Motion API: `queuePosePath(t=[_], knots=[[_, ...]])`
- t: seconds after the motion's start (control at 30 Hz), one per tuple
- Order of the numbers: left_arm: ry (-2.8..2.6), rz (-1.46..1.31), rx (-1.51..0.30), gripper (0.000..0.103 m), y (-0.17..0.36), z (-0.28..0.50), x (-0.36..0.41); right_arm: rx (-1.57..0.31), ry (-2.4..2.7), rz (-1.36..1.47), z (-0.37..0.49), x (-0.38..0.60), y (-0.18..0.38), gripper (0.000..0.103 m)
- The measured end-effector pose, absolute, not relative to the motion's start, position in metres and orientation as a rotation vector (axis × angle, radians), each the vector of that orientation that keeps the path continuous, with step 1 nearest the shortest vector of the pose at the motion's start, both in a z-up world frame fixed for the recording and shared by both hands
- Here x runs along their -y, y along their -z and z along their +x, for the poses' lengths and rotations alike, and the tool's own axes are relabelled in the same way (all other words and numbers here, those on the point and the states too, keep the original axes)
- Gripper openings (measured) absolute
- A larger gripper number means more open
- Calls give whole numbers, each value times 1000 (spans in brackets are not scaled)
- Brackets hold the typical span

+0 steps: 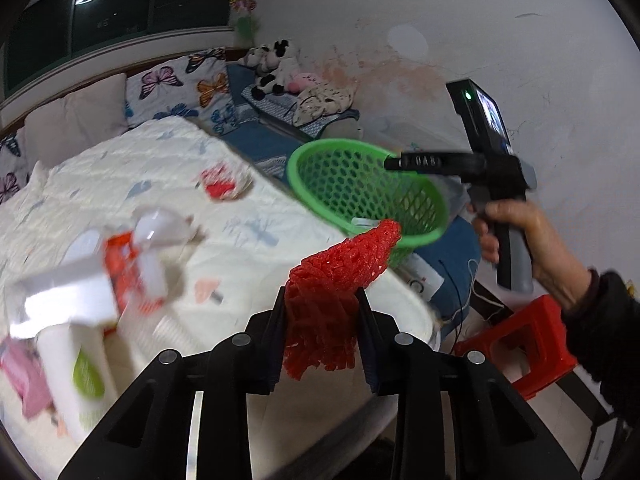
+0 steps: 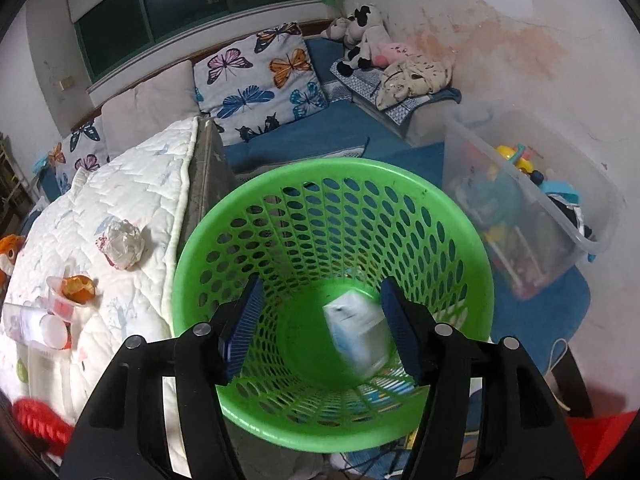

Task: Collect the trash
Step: 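Drop the red mesh net into the wastebasket with the left gripper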

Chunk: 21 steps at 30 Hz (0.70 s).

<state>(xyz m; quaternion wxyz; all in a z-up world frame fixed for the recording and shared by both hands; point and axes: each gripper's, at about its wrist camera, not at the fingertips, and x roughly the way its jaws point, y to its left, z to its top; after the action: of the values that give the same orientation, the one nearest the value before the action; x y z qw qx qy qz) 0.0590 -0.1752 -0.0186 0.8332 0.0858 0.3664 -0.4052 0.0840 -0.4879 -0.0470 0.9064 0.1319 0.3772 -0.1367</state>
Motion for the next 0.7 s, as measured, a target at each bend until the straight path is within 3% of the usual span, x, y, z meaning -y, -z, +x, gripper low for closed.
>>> queuePosePath(t=[0.57,0.6,0.7], knots=[[893,270,-867,33,32,127,312,-697,331,214,24,490,24,67],[896,268,-875,34,35,129,316,-693,338,203,21,490,24,67],[874,278,-874,59,40,130,325,-689,344,199,14,491,25,68]])
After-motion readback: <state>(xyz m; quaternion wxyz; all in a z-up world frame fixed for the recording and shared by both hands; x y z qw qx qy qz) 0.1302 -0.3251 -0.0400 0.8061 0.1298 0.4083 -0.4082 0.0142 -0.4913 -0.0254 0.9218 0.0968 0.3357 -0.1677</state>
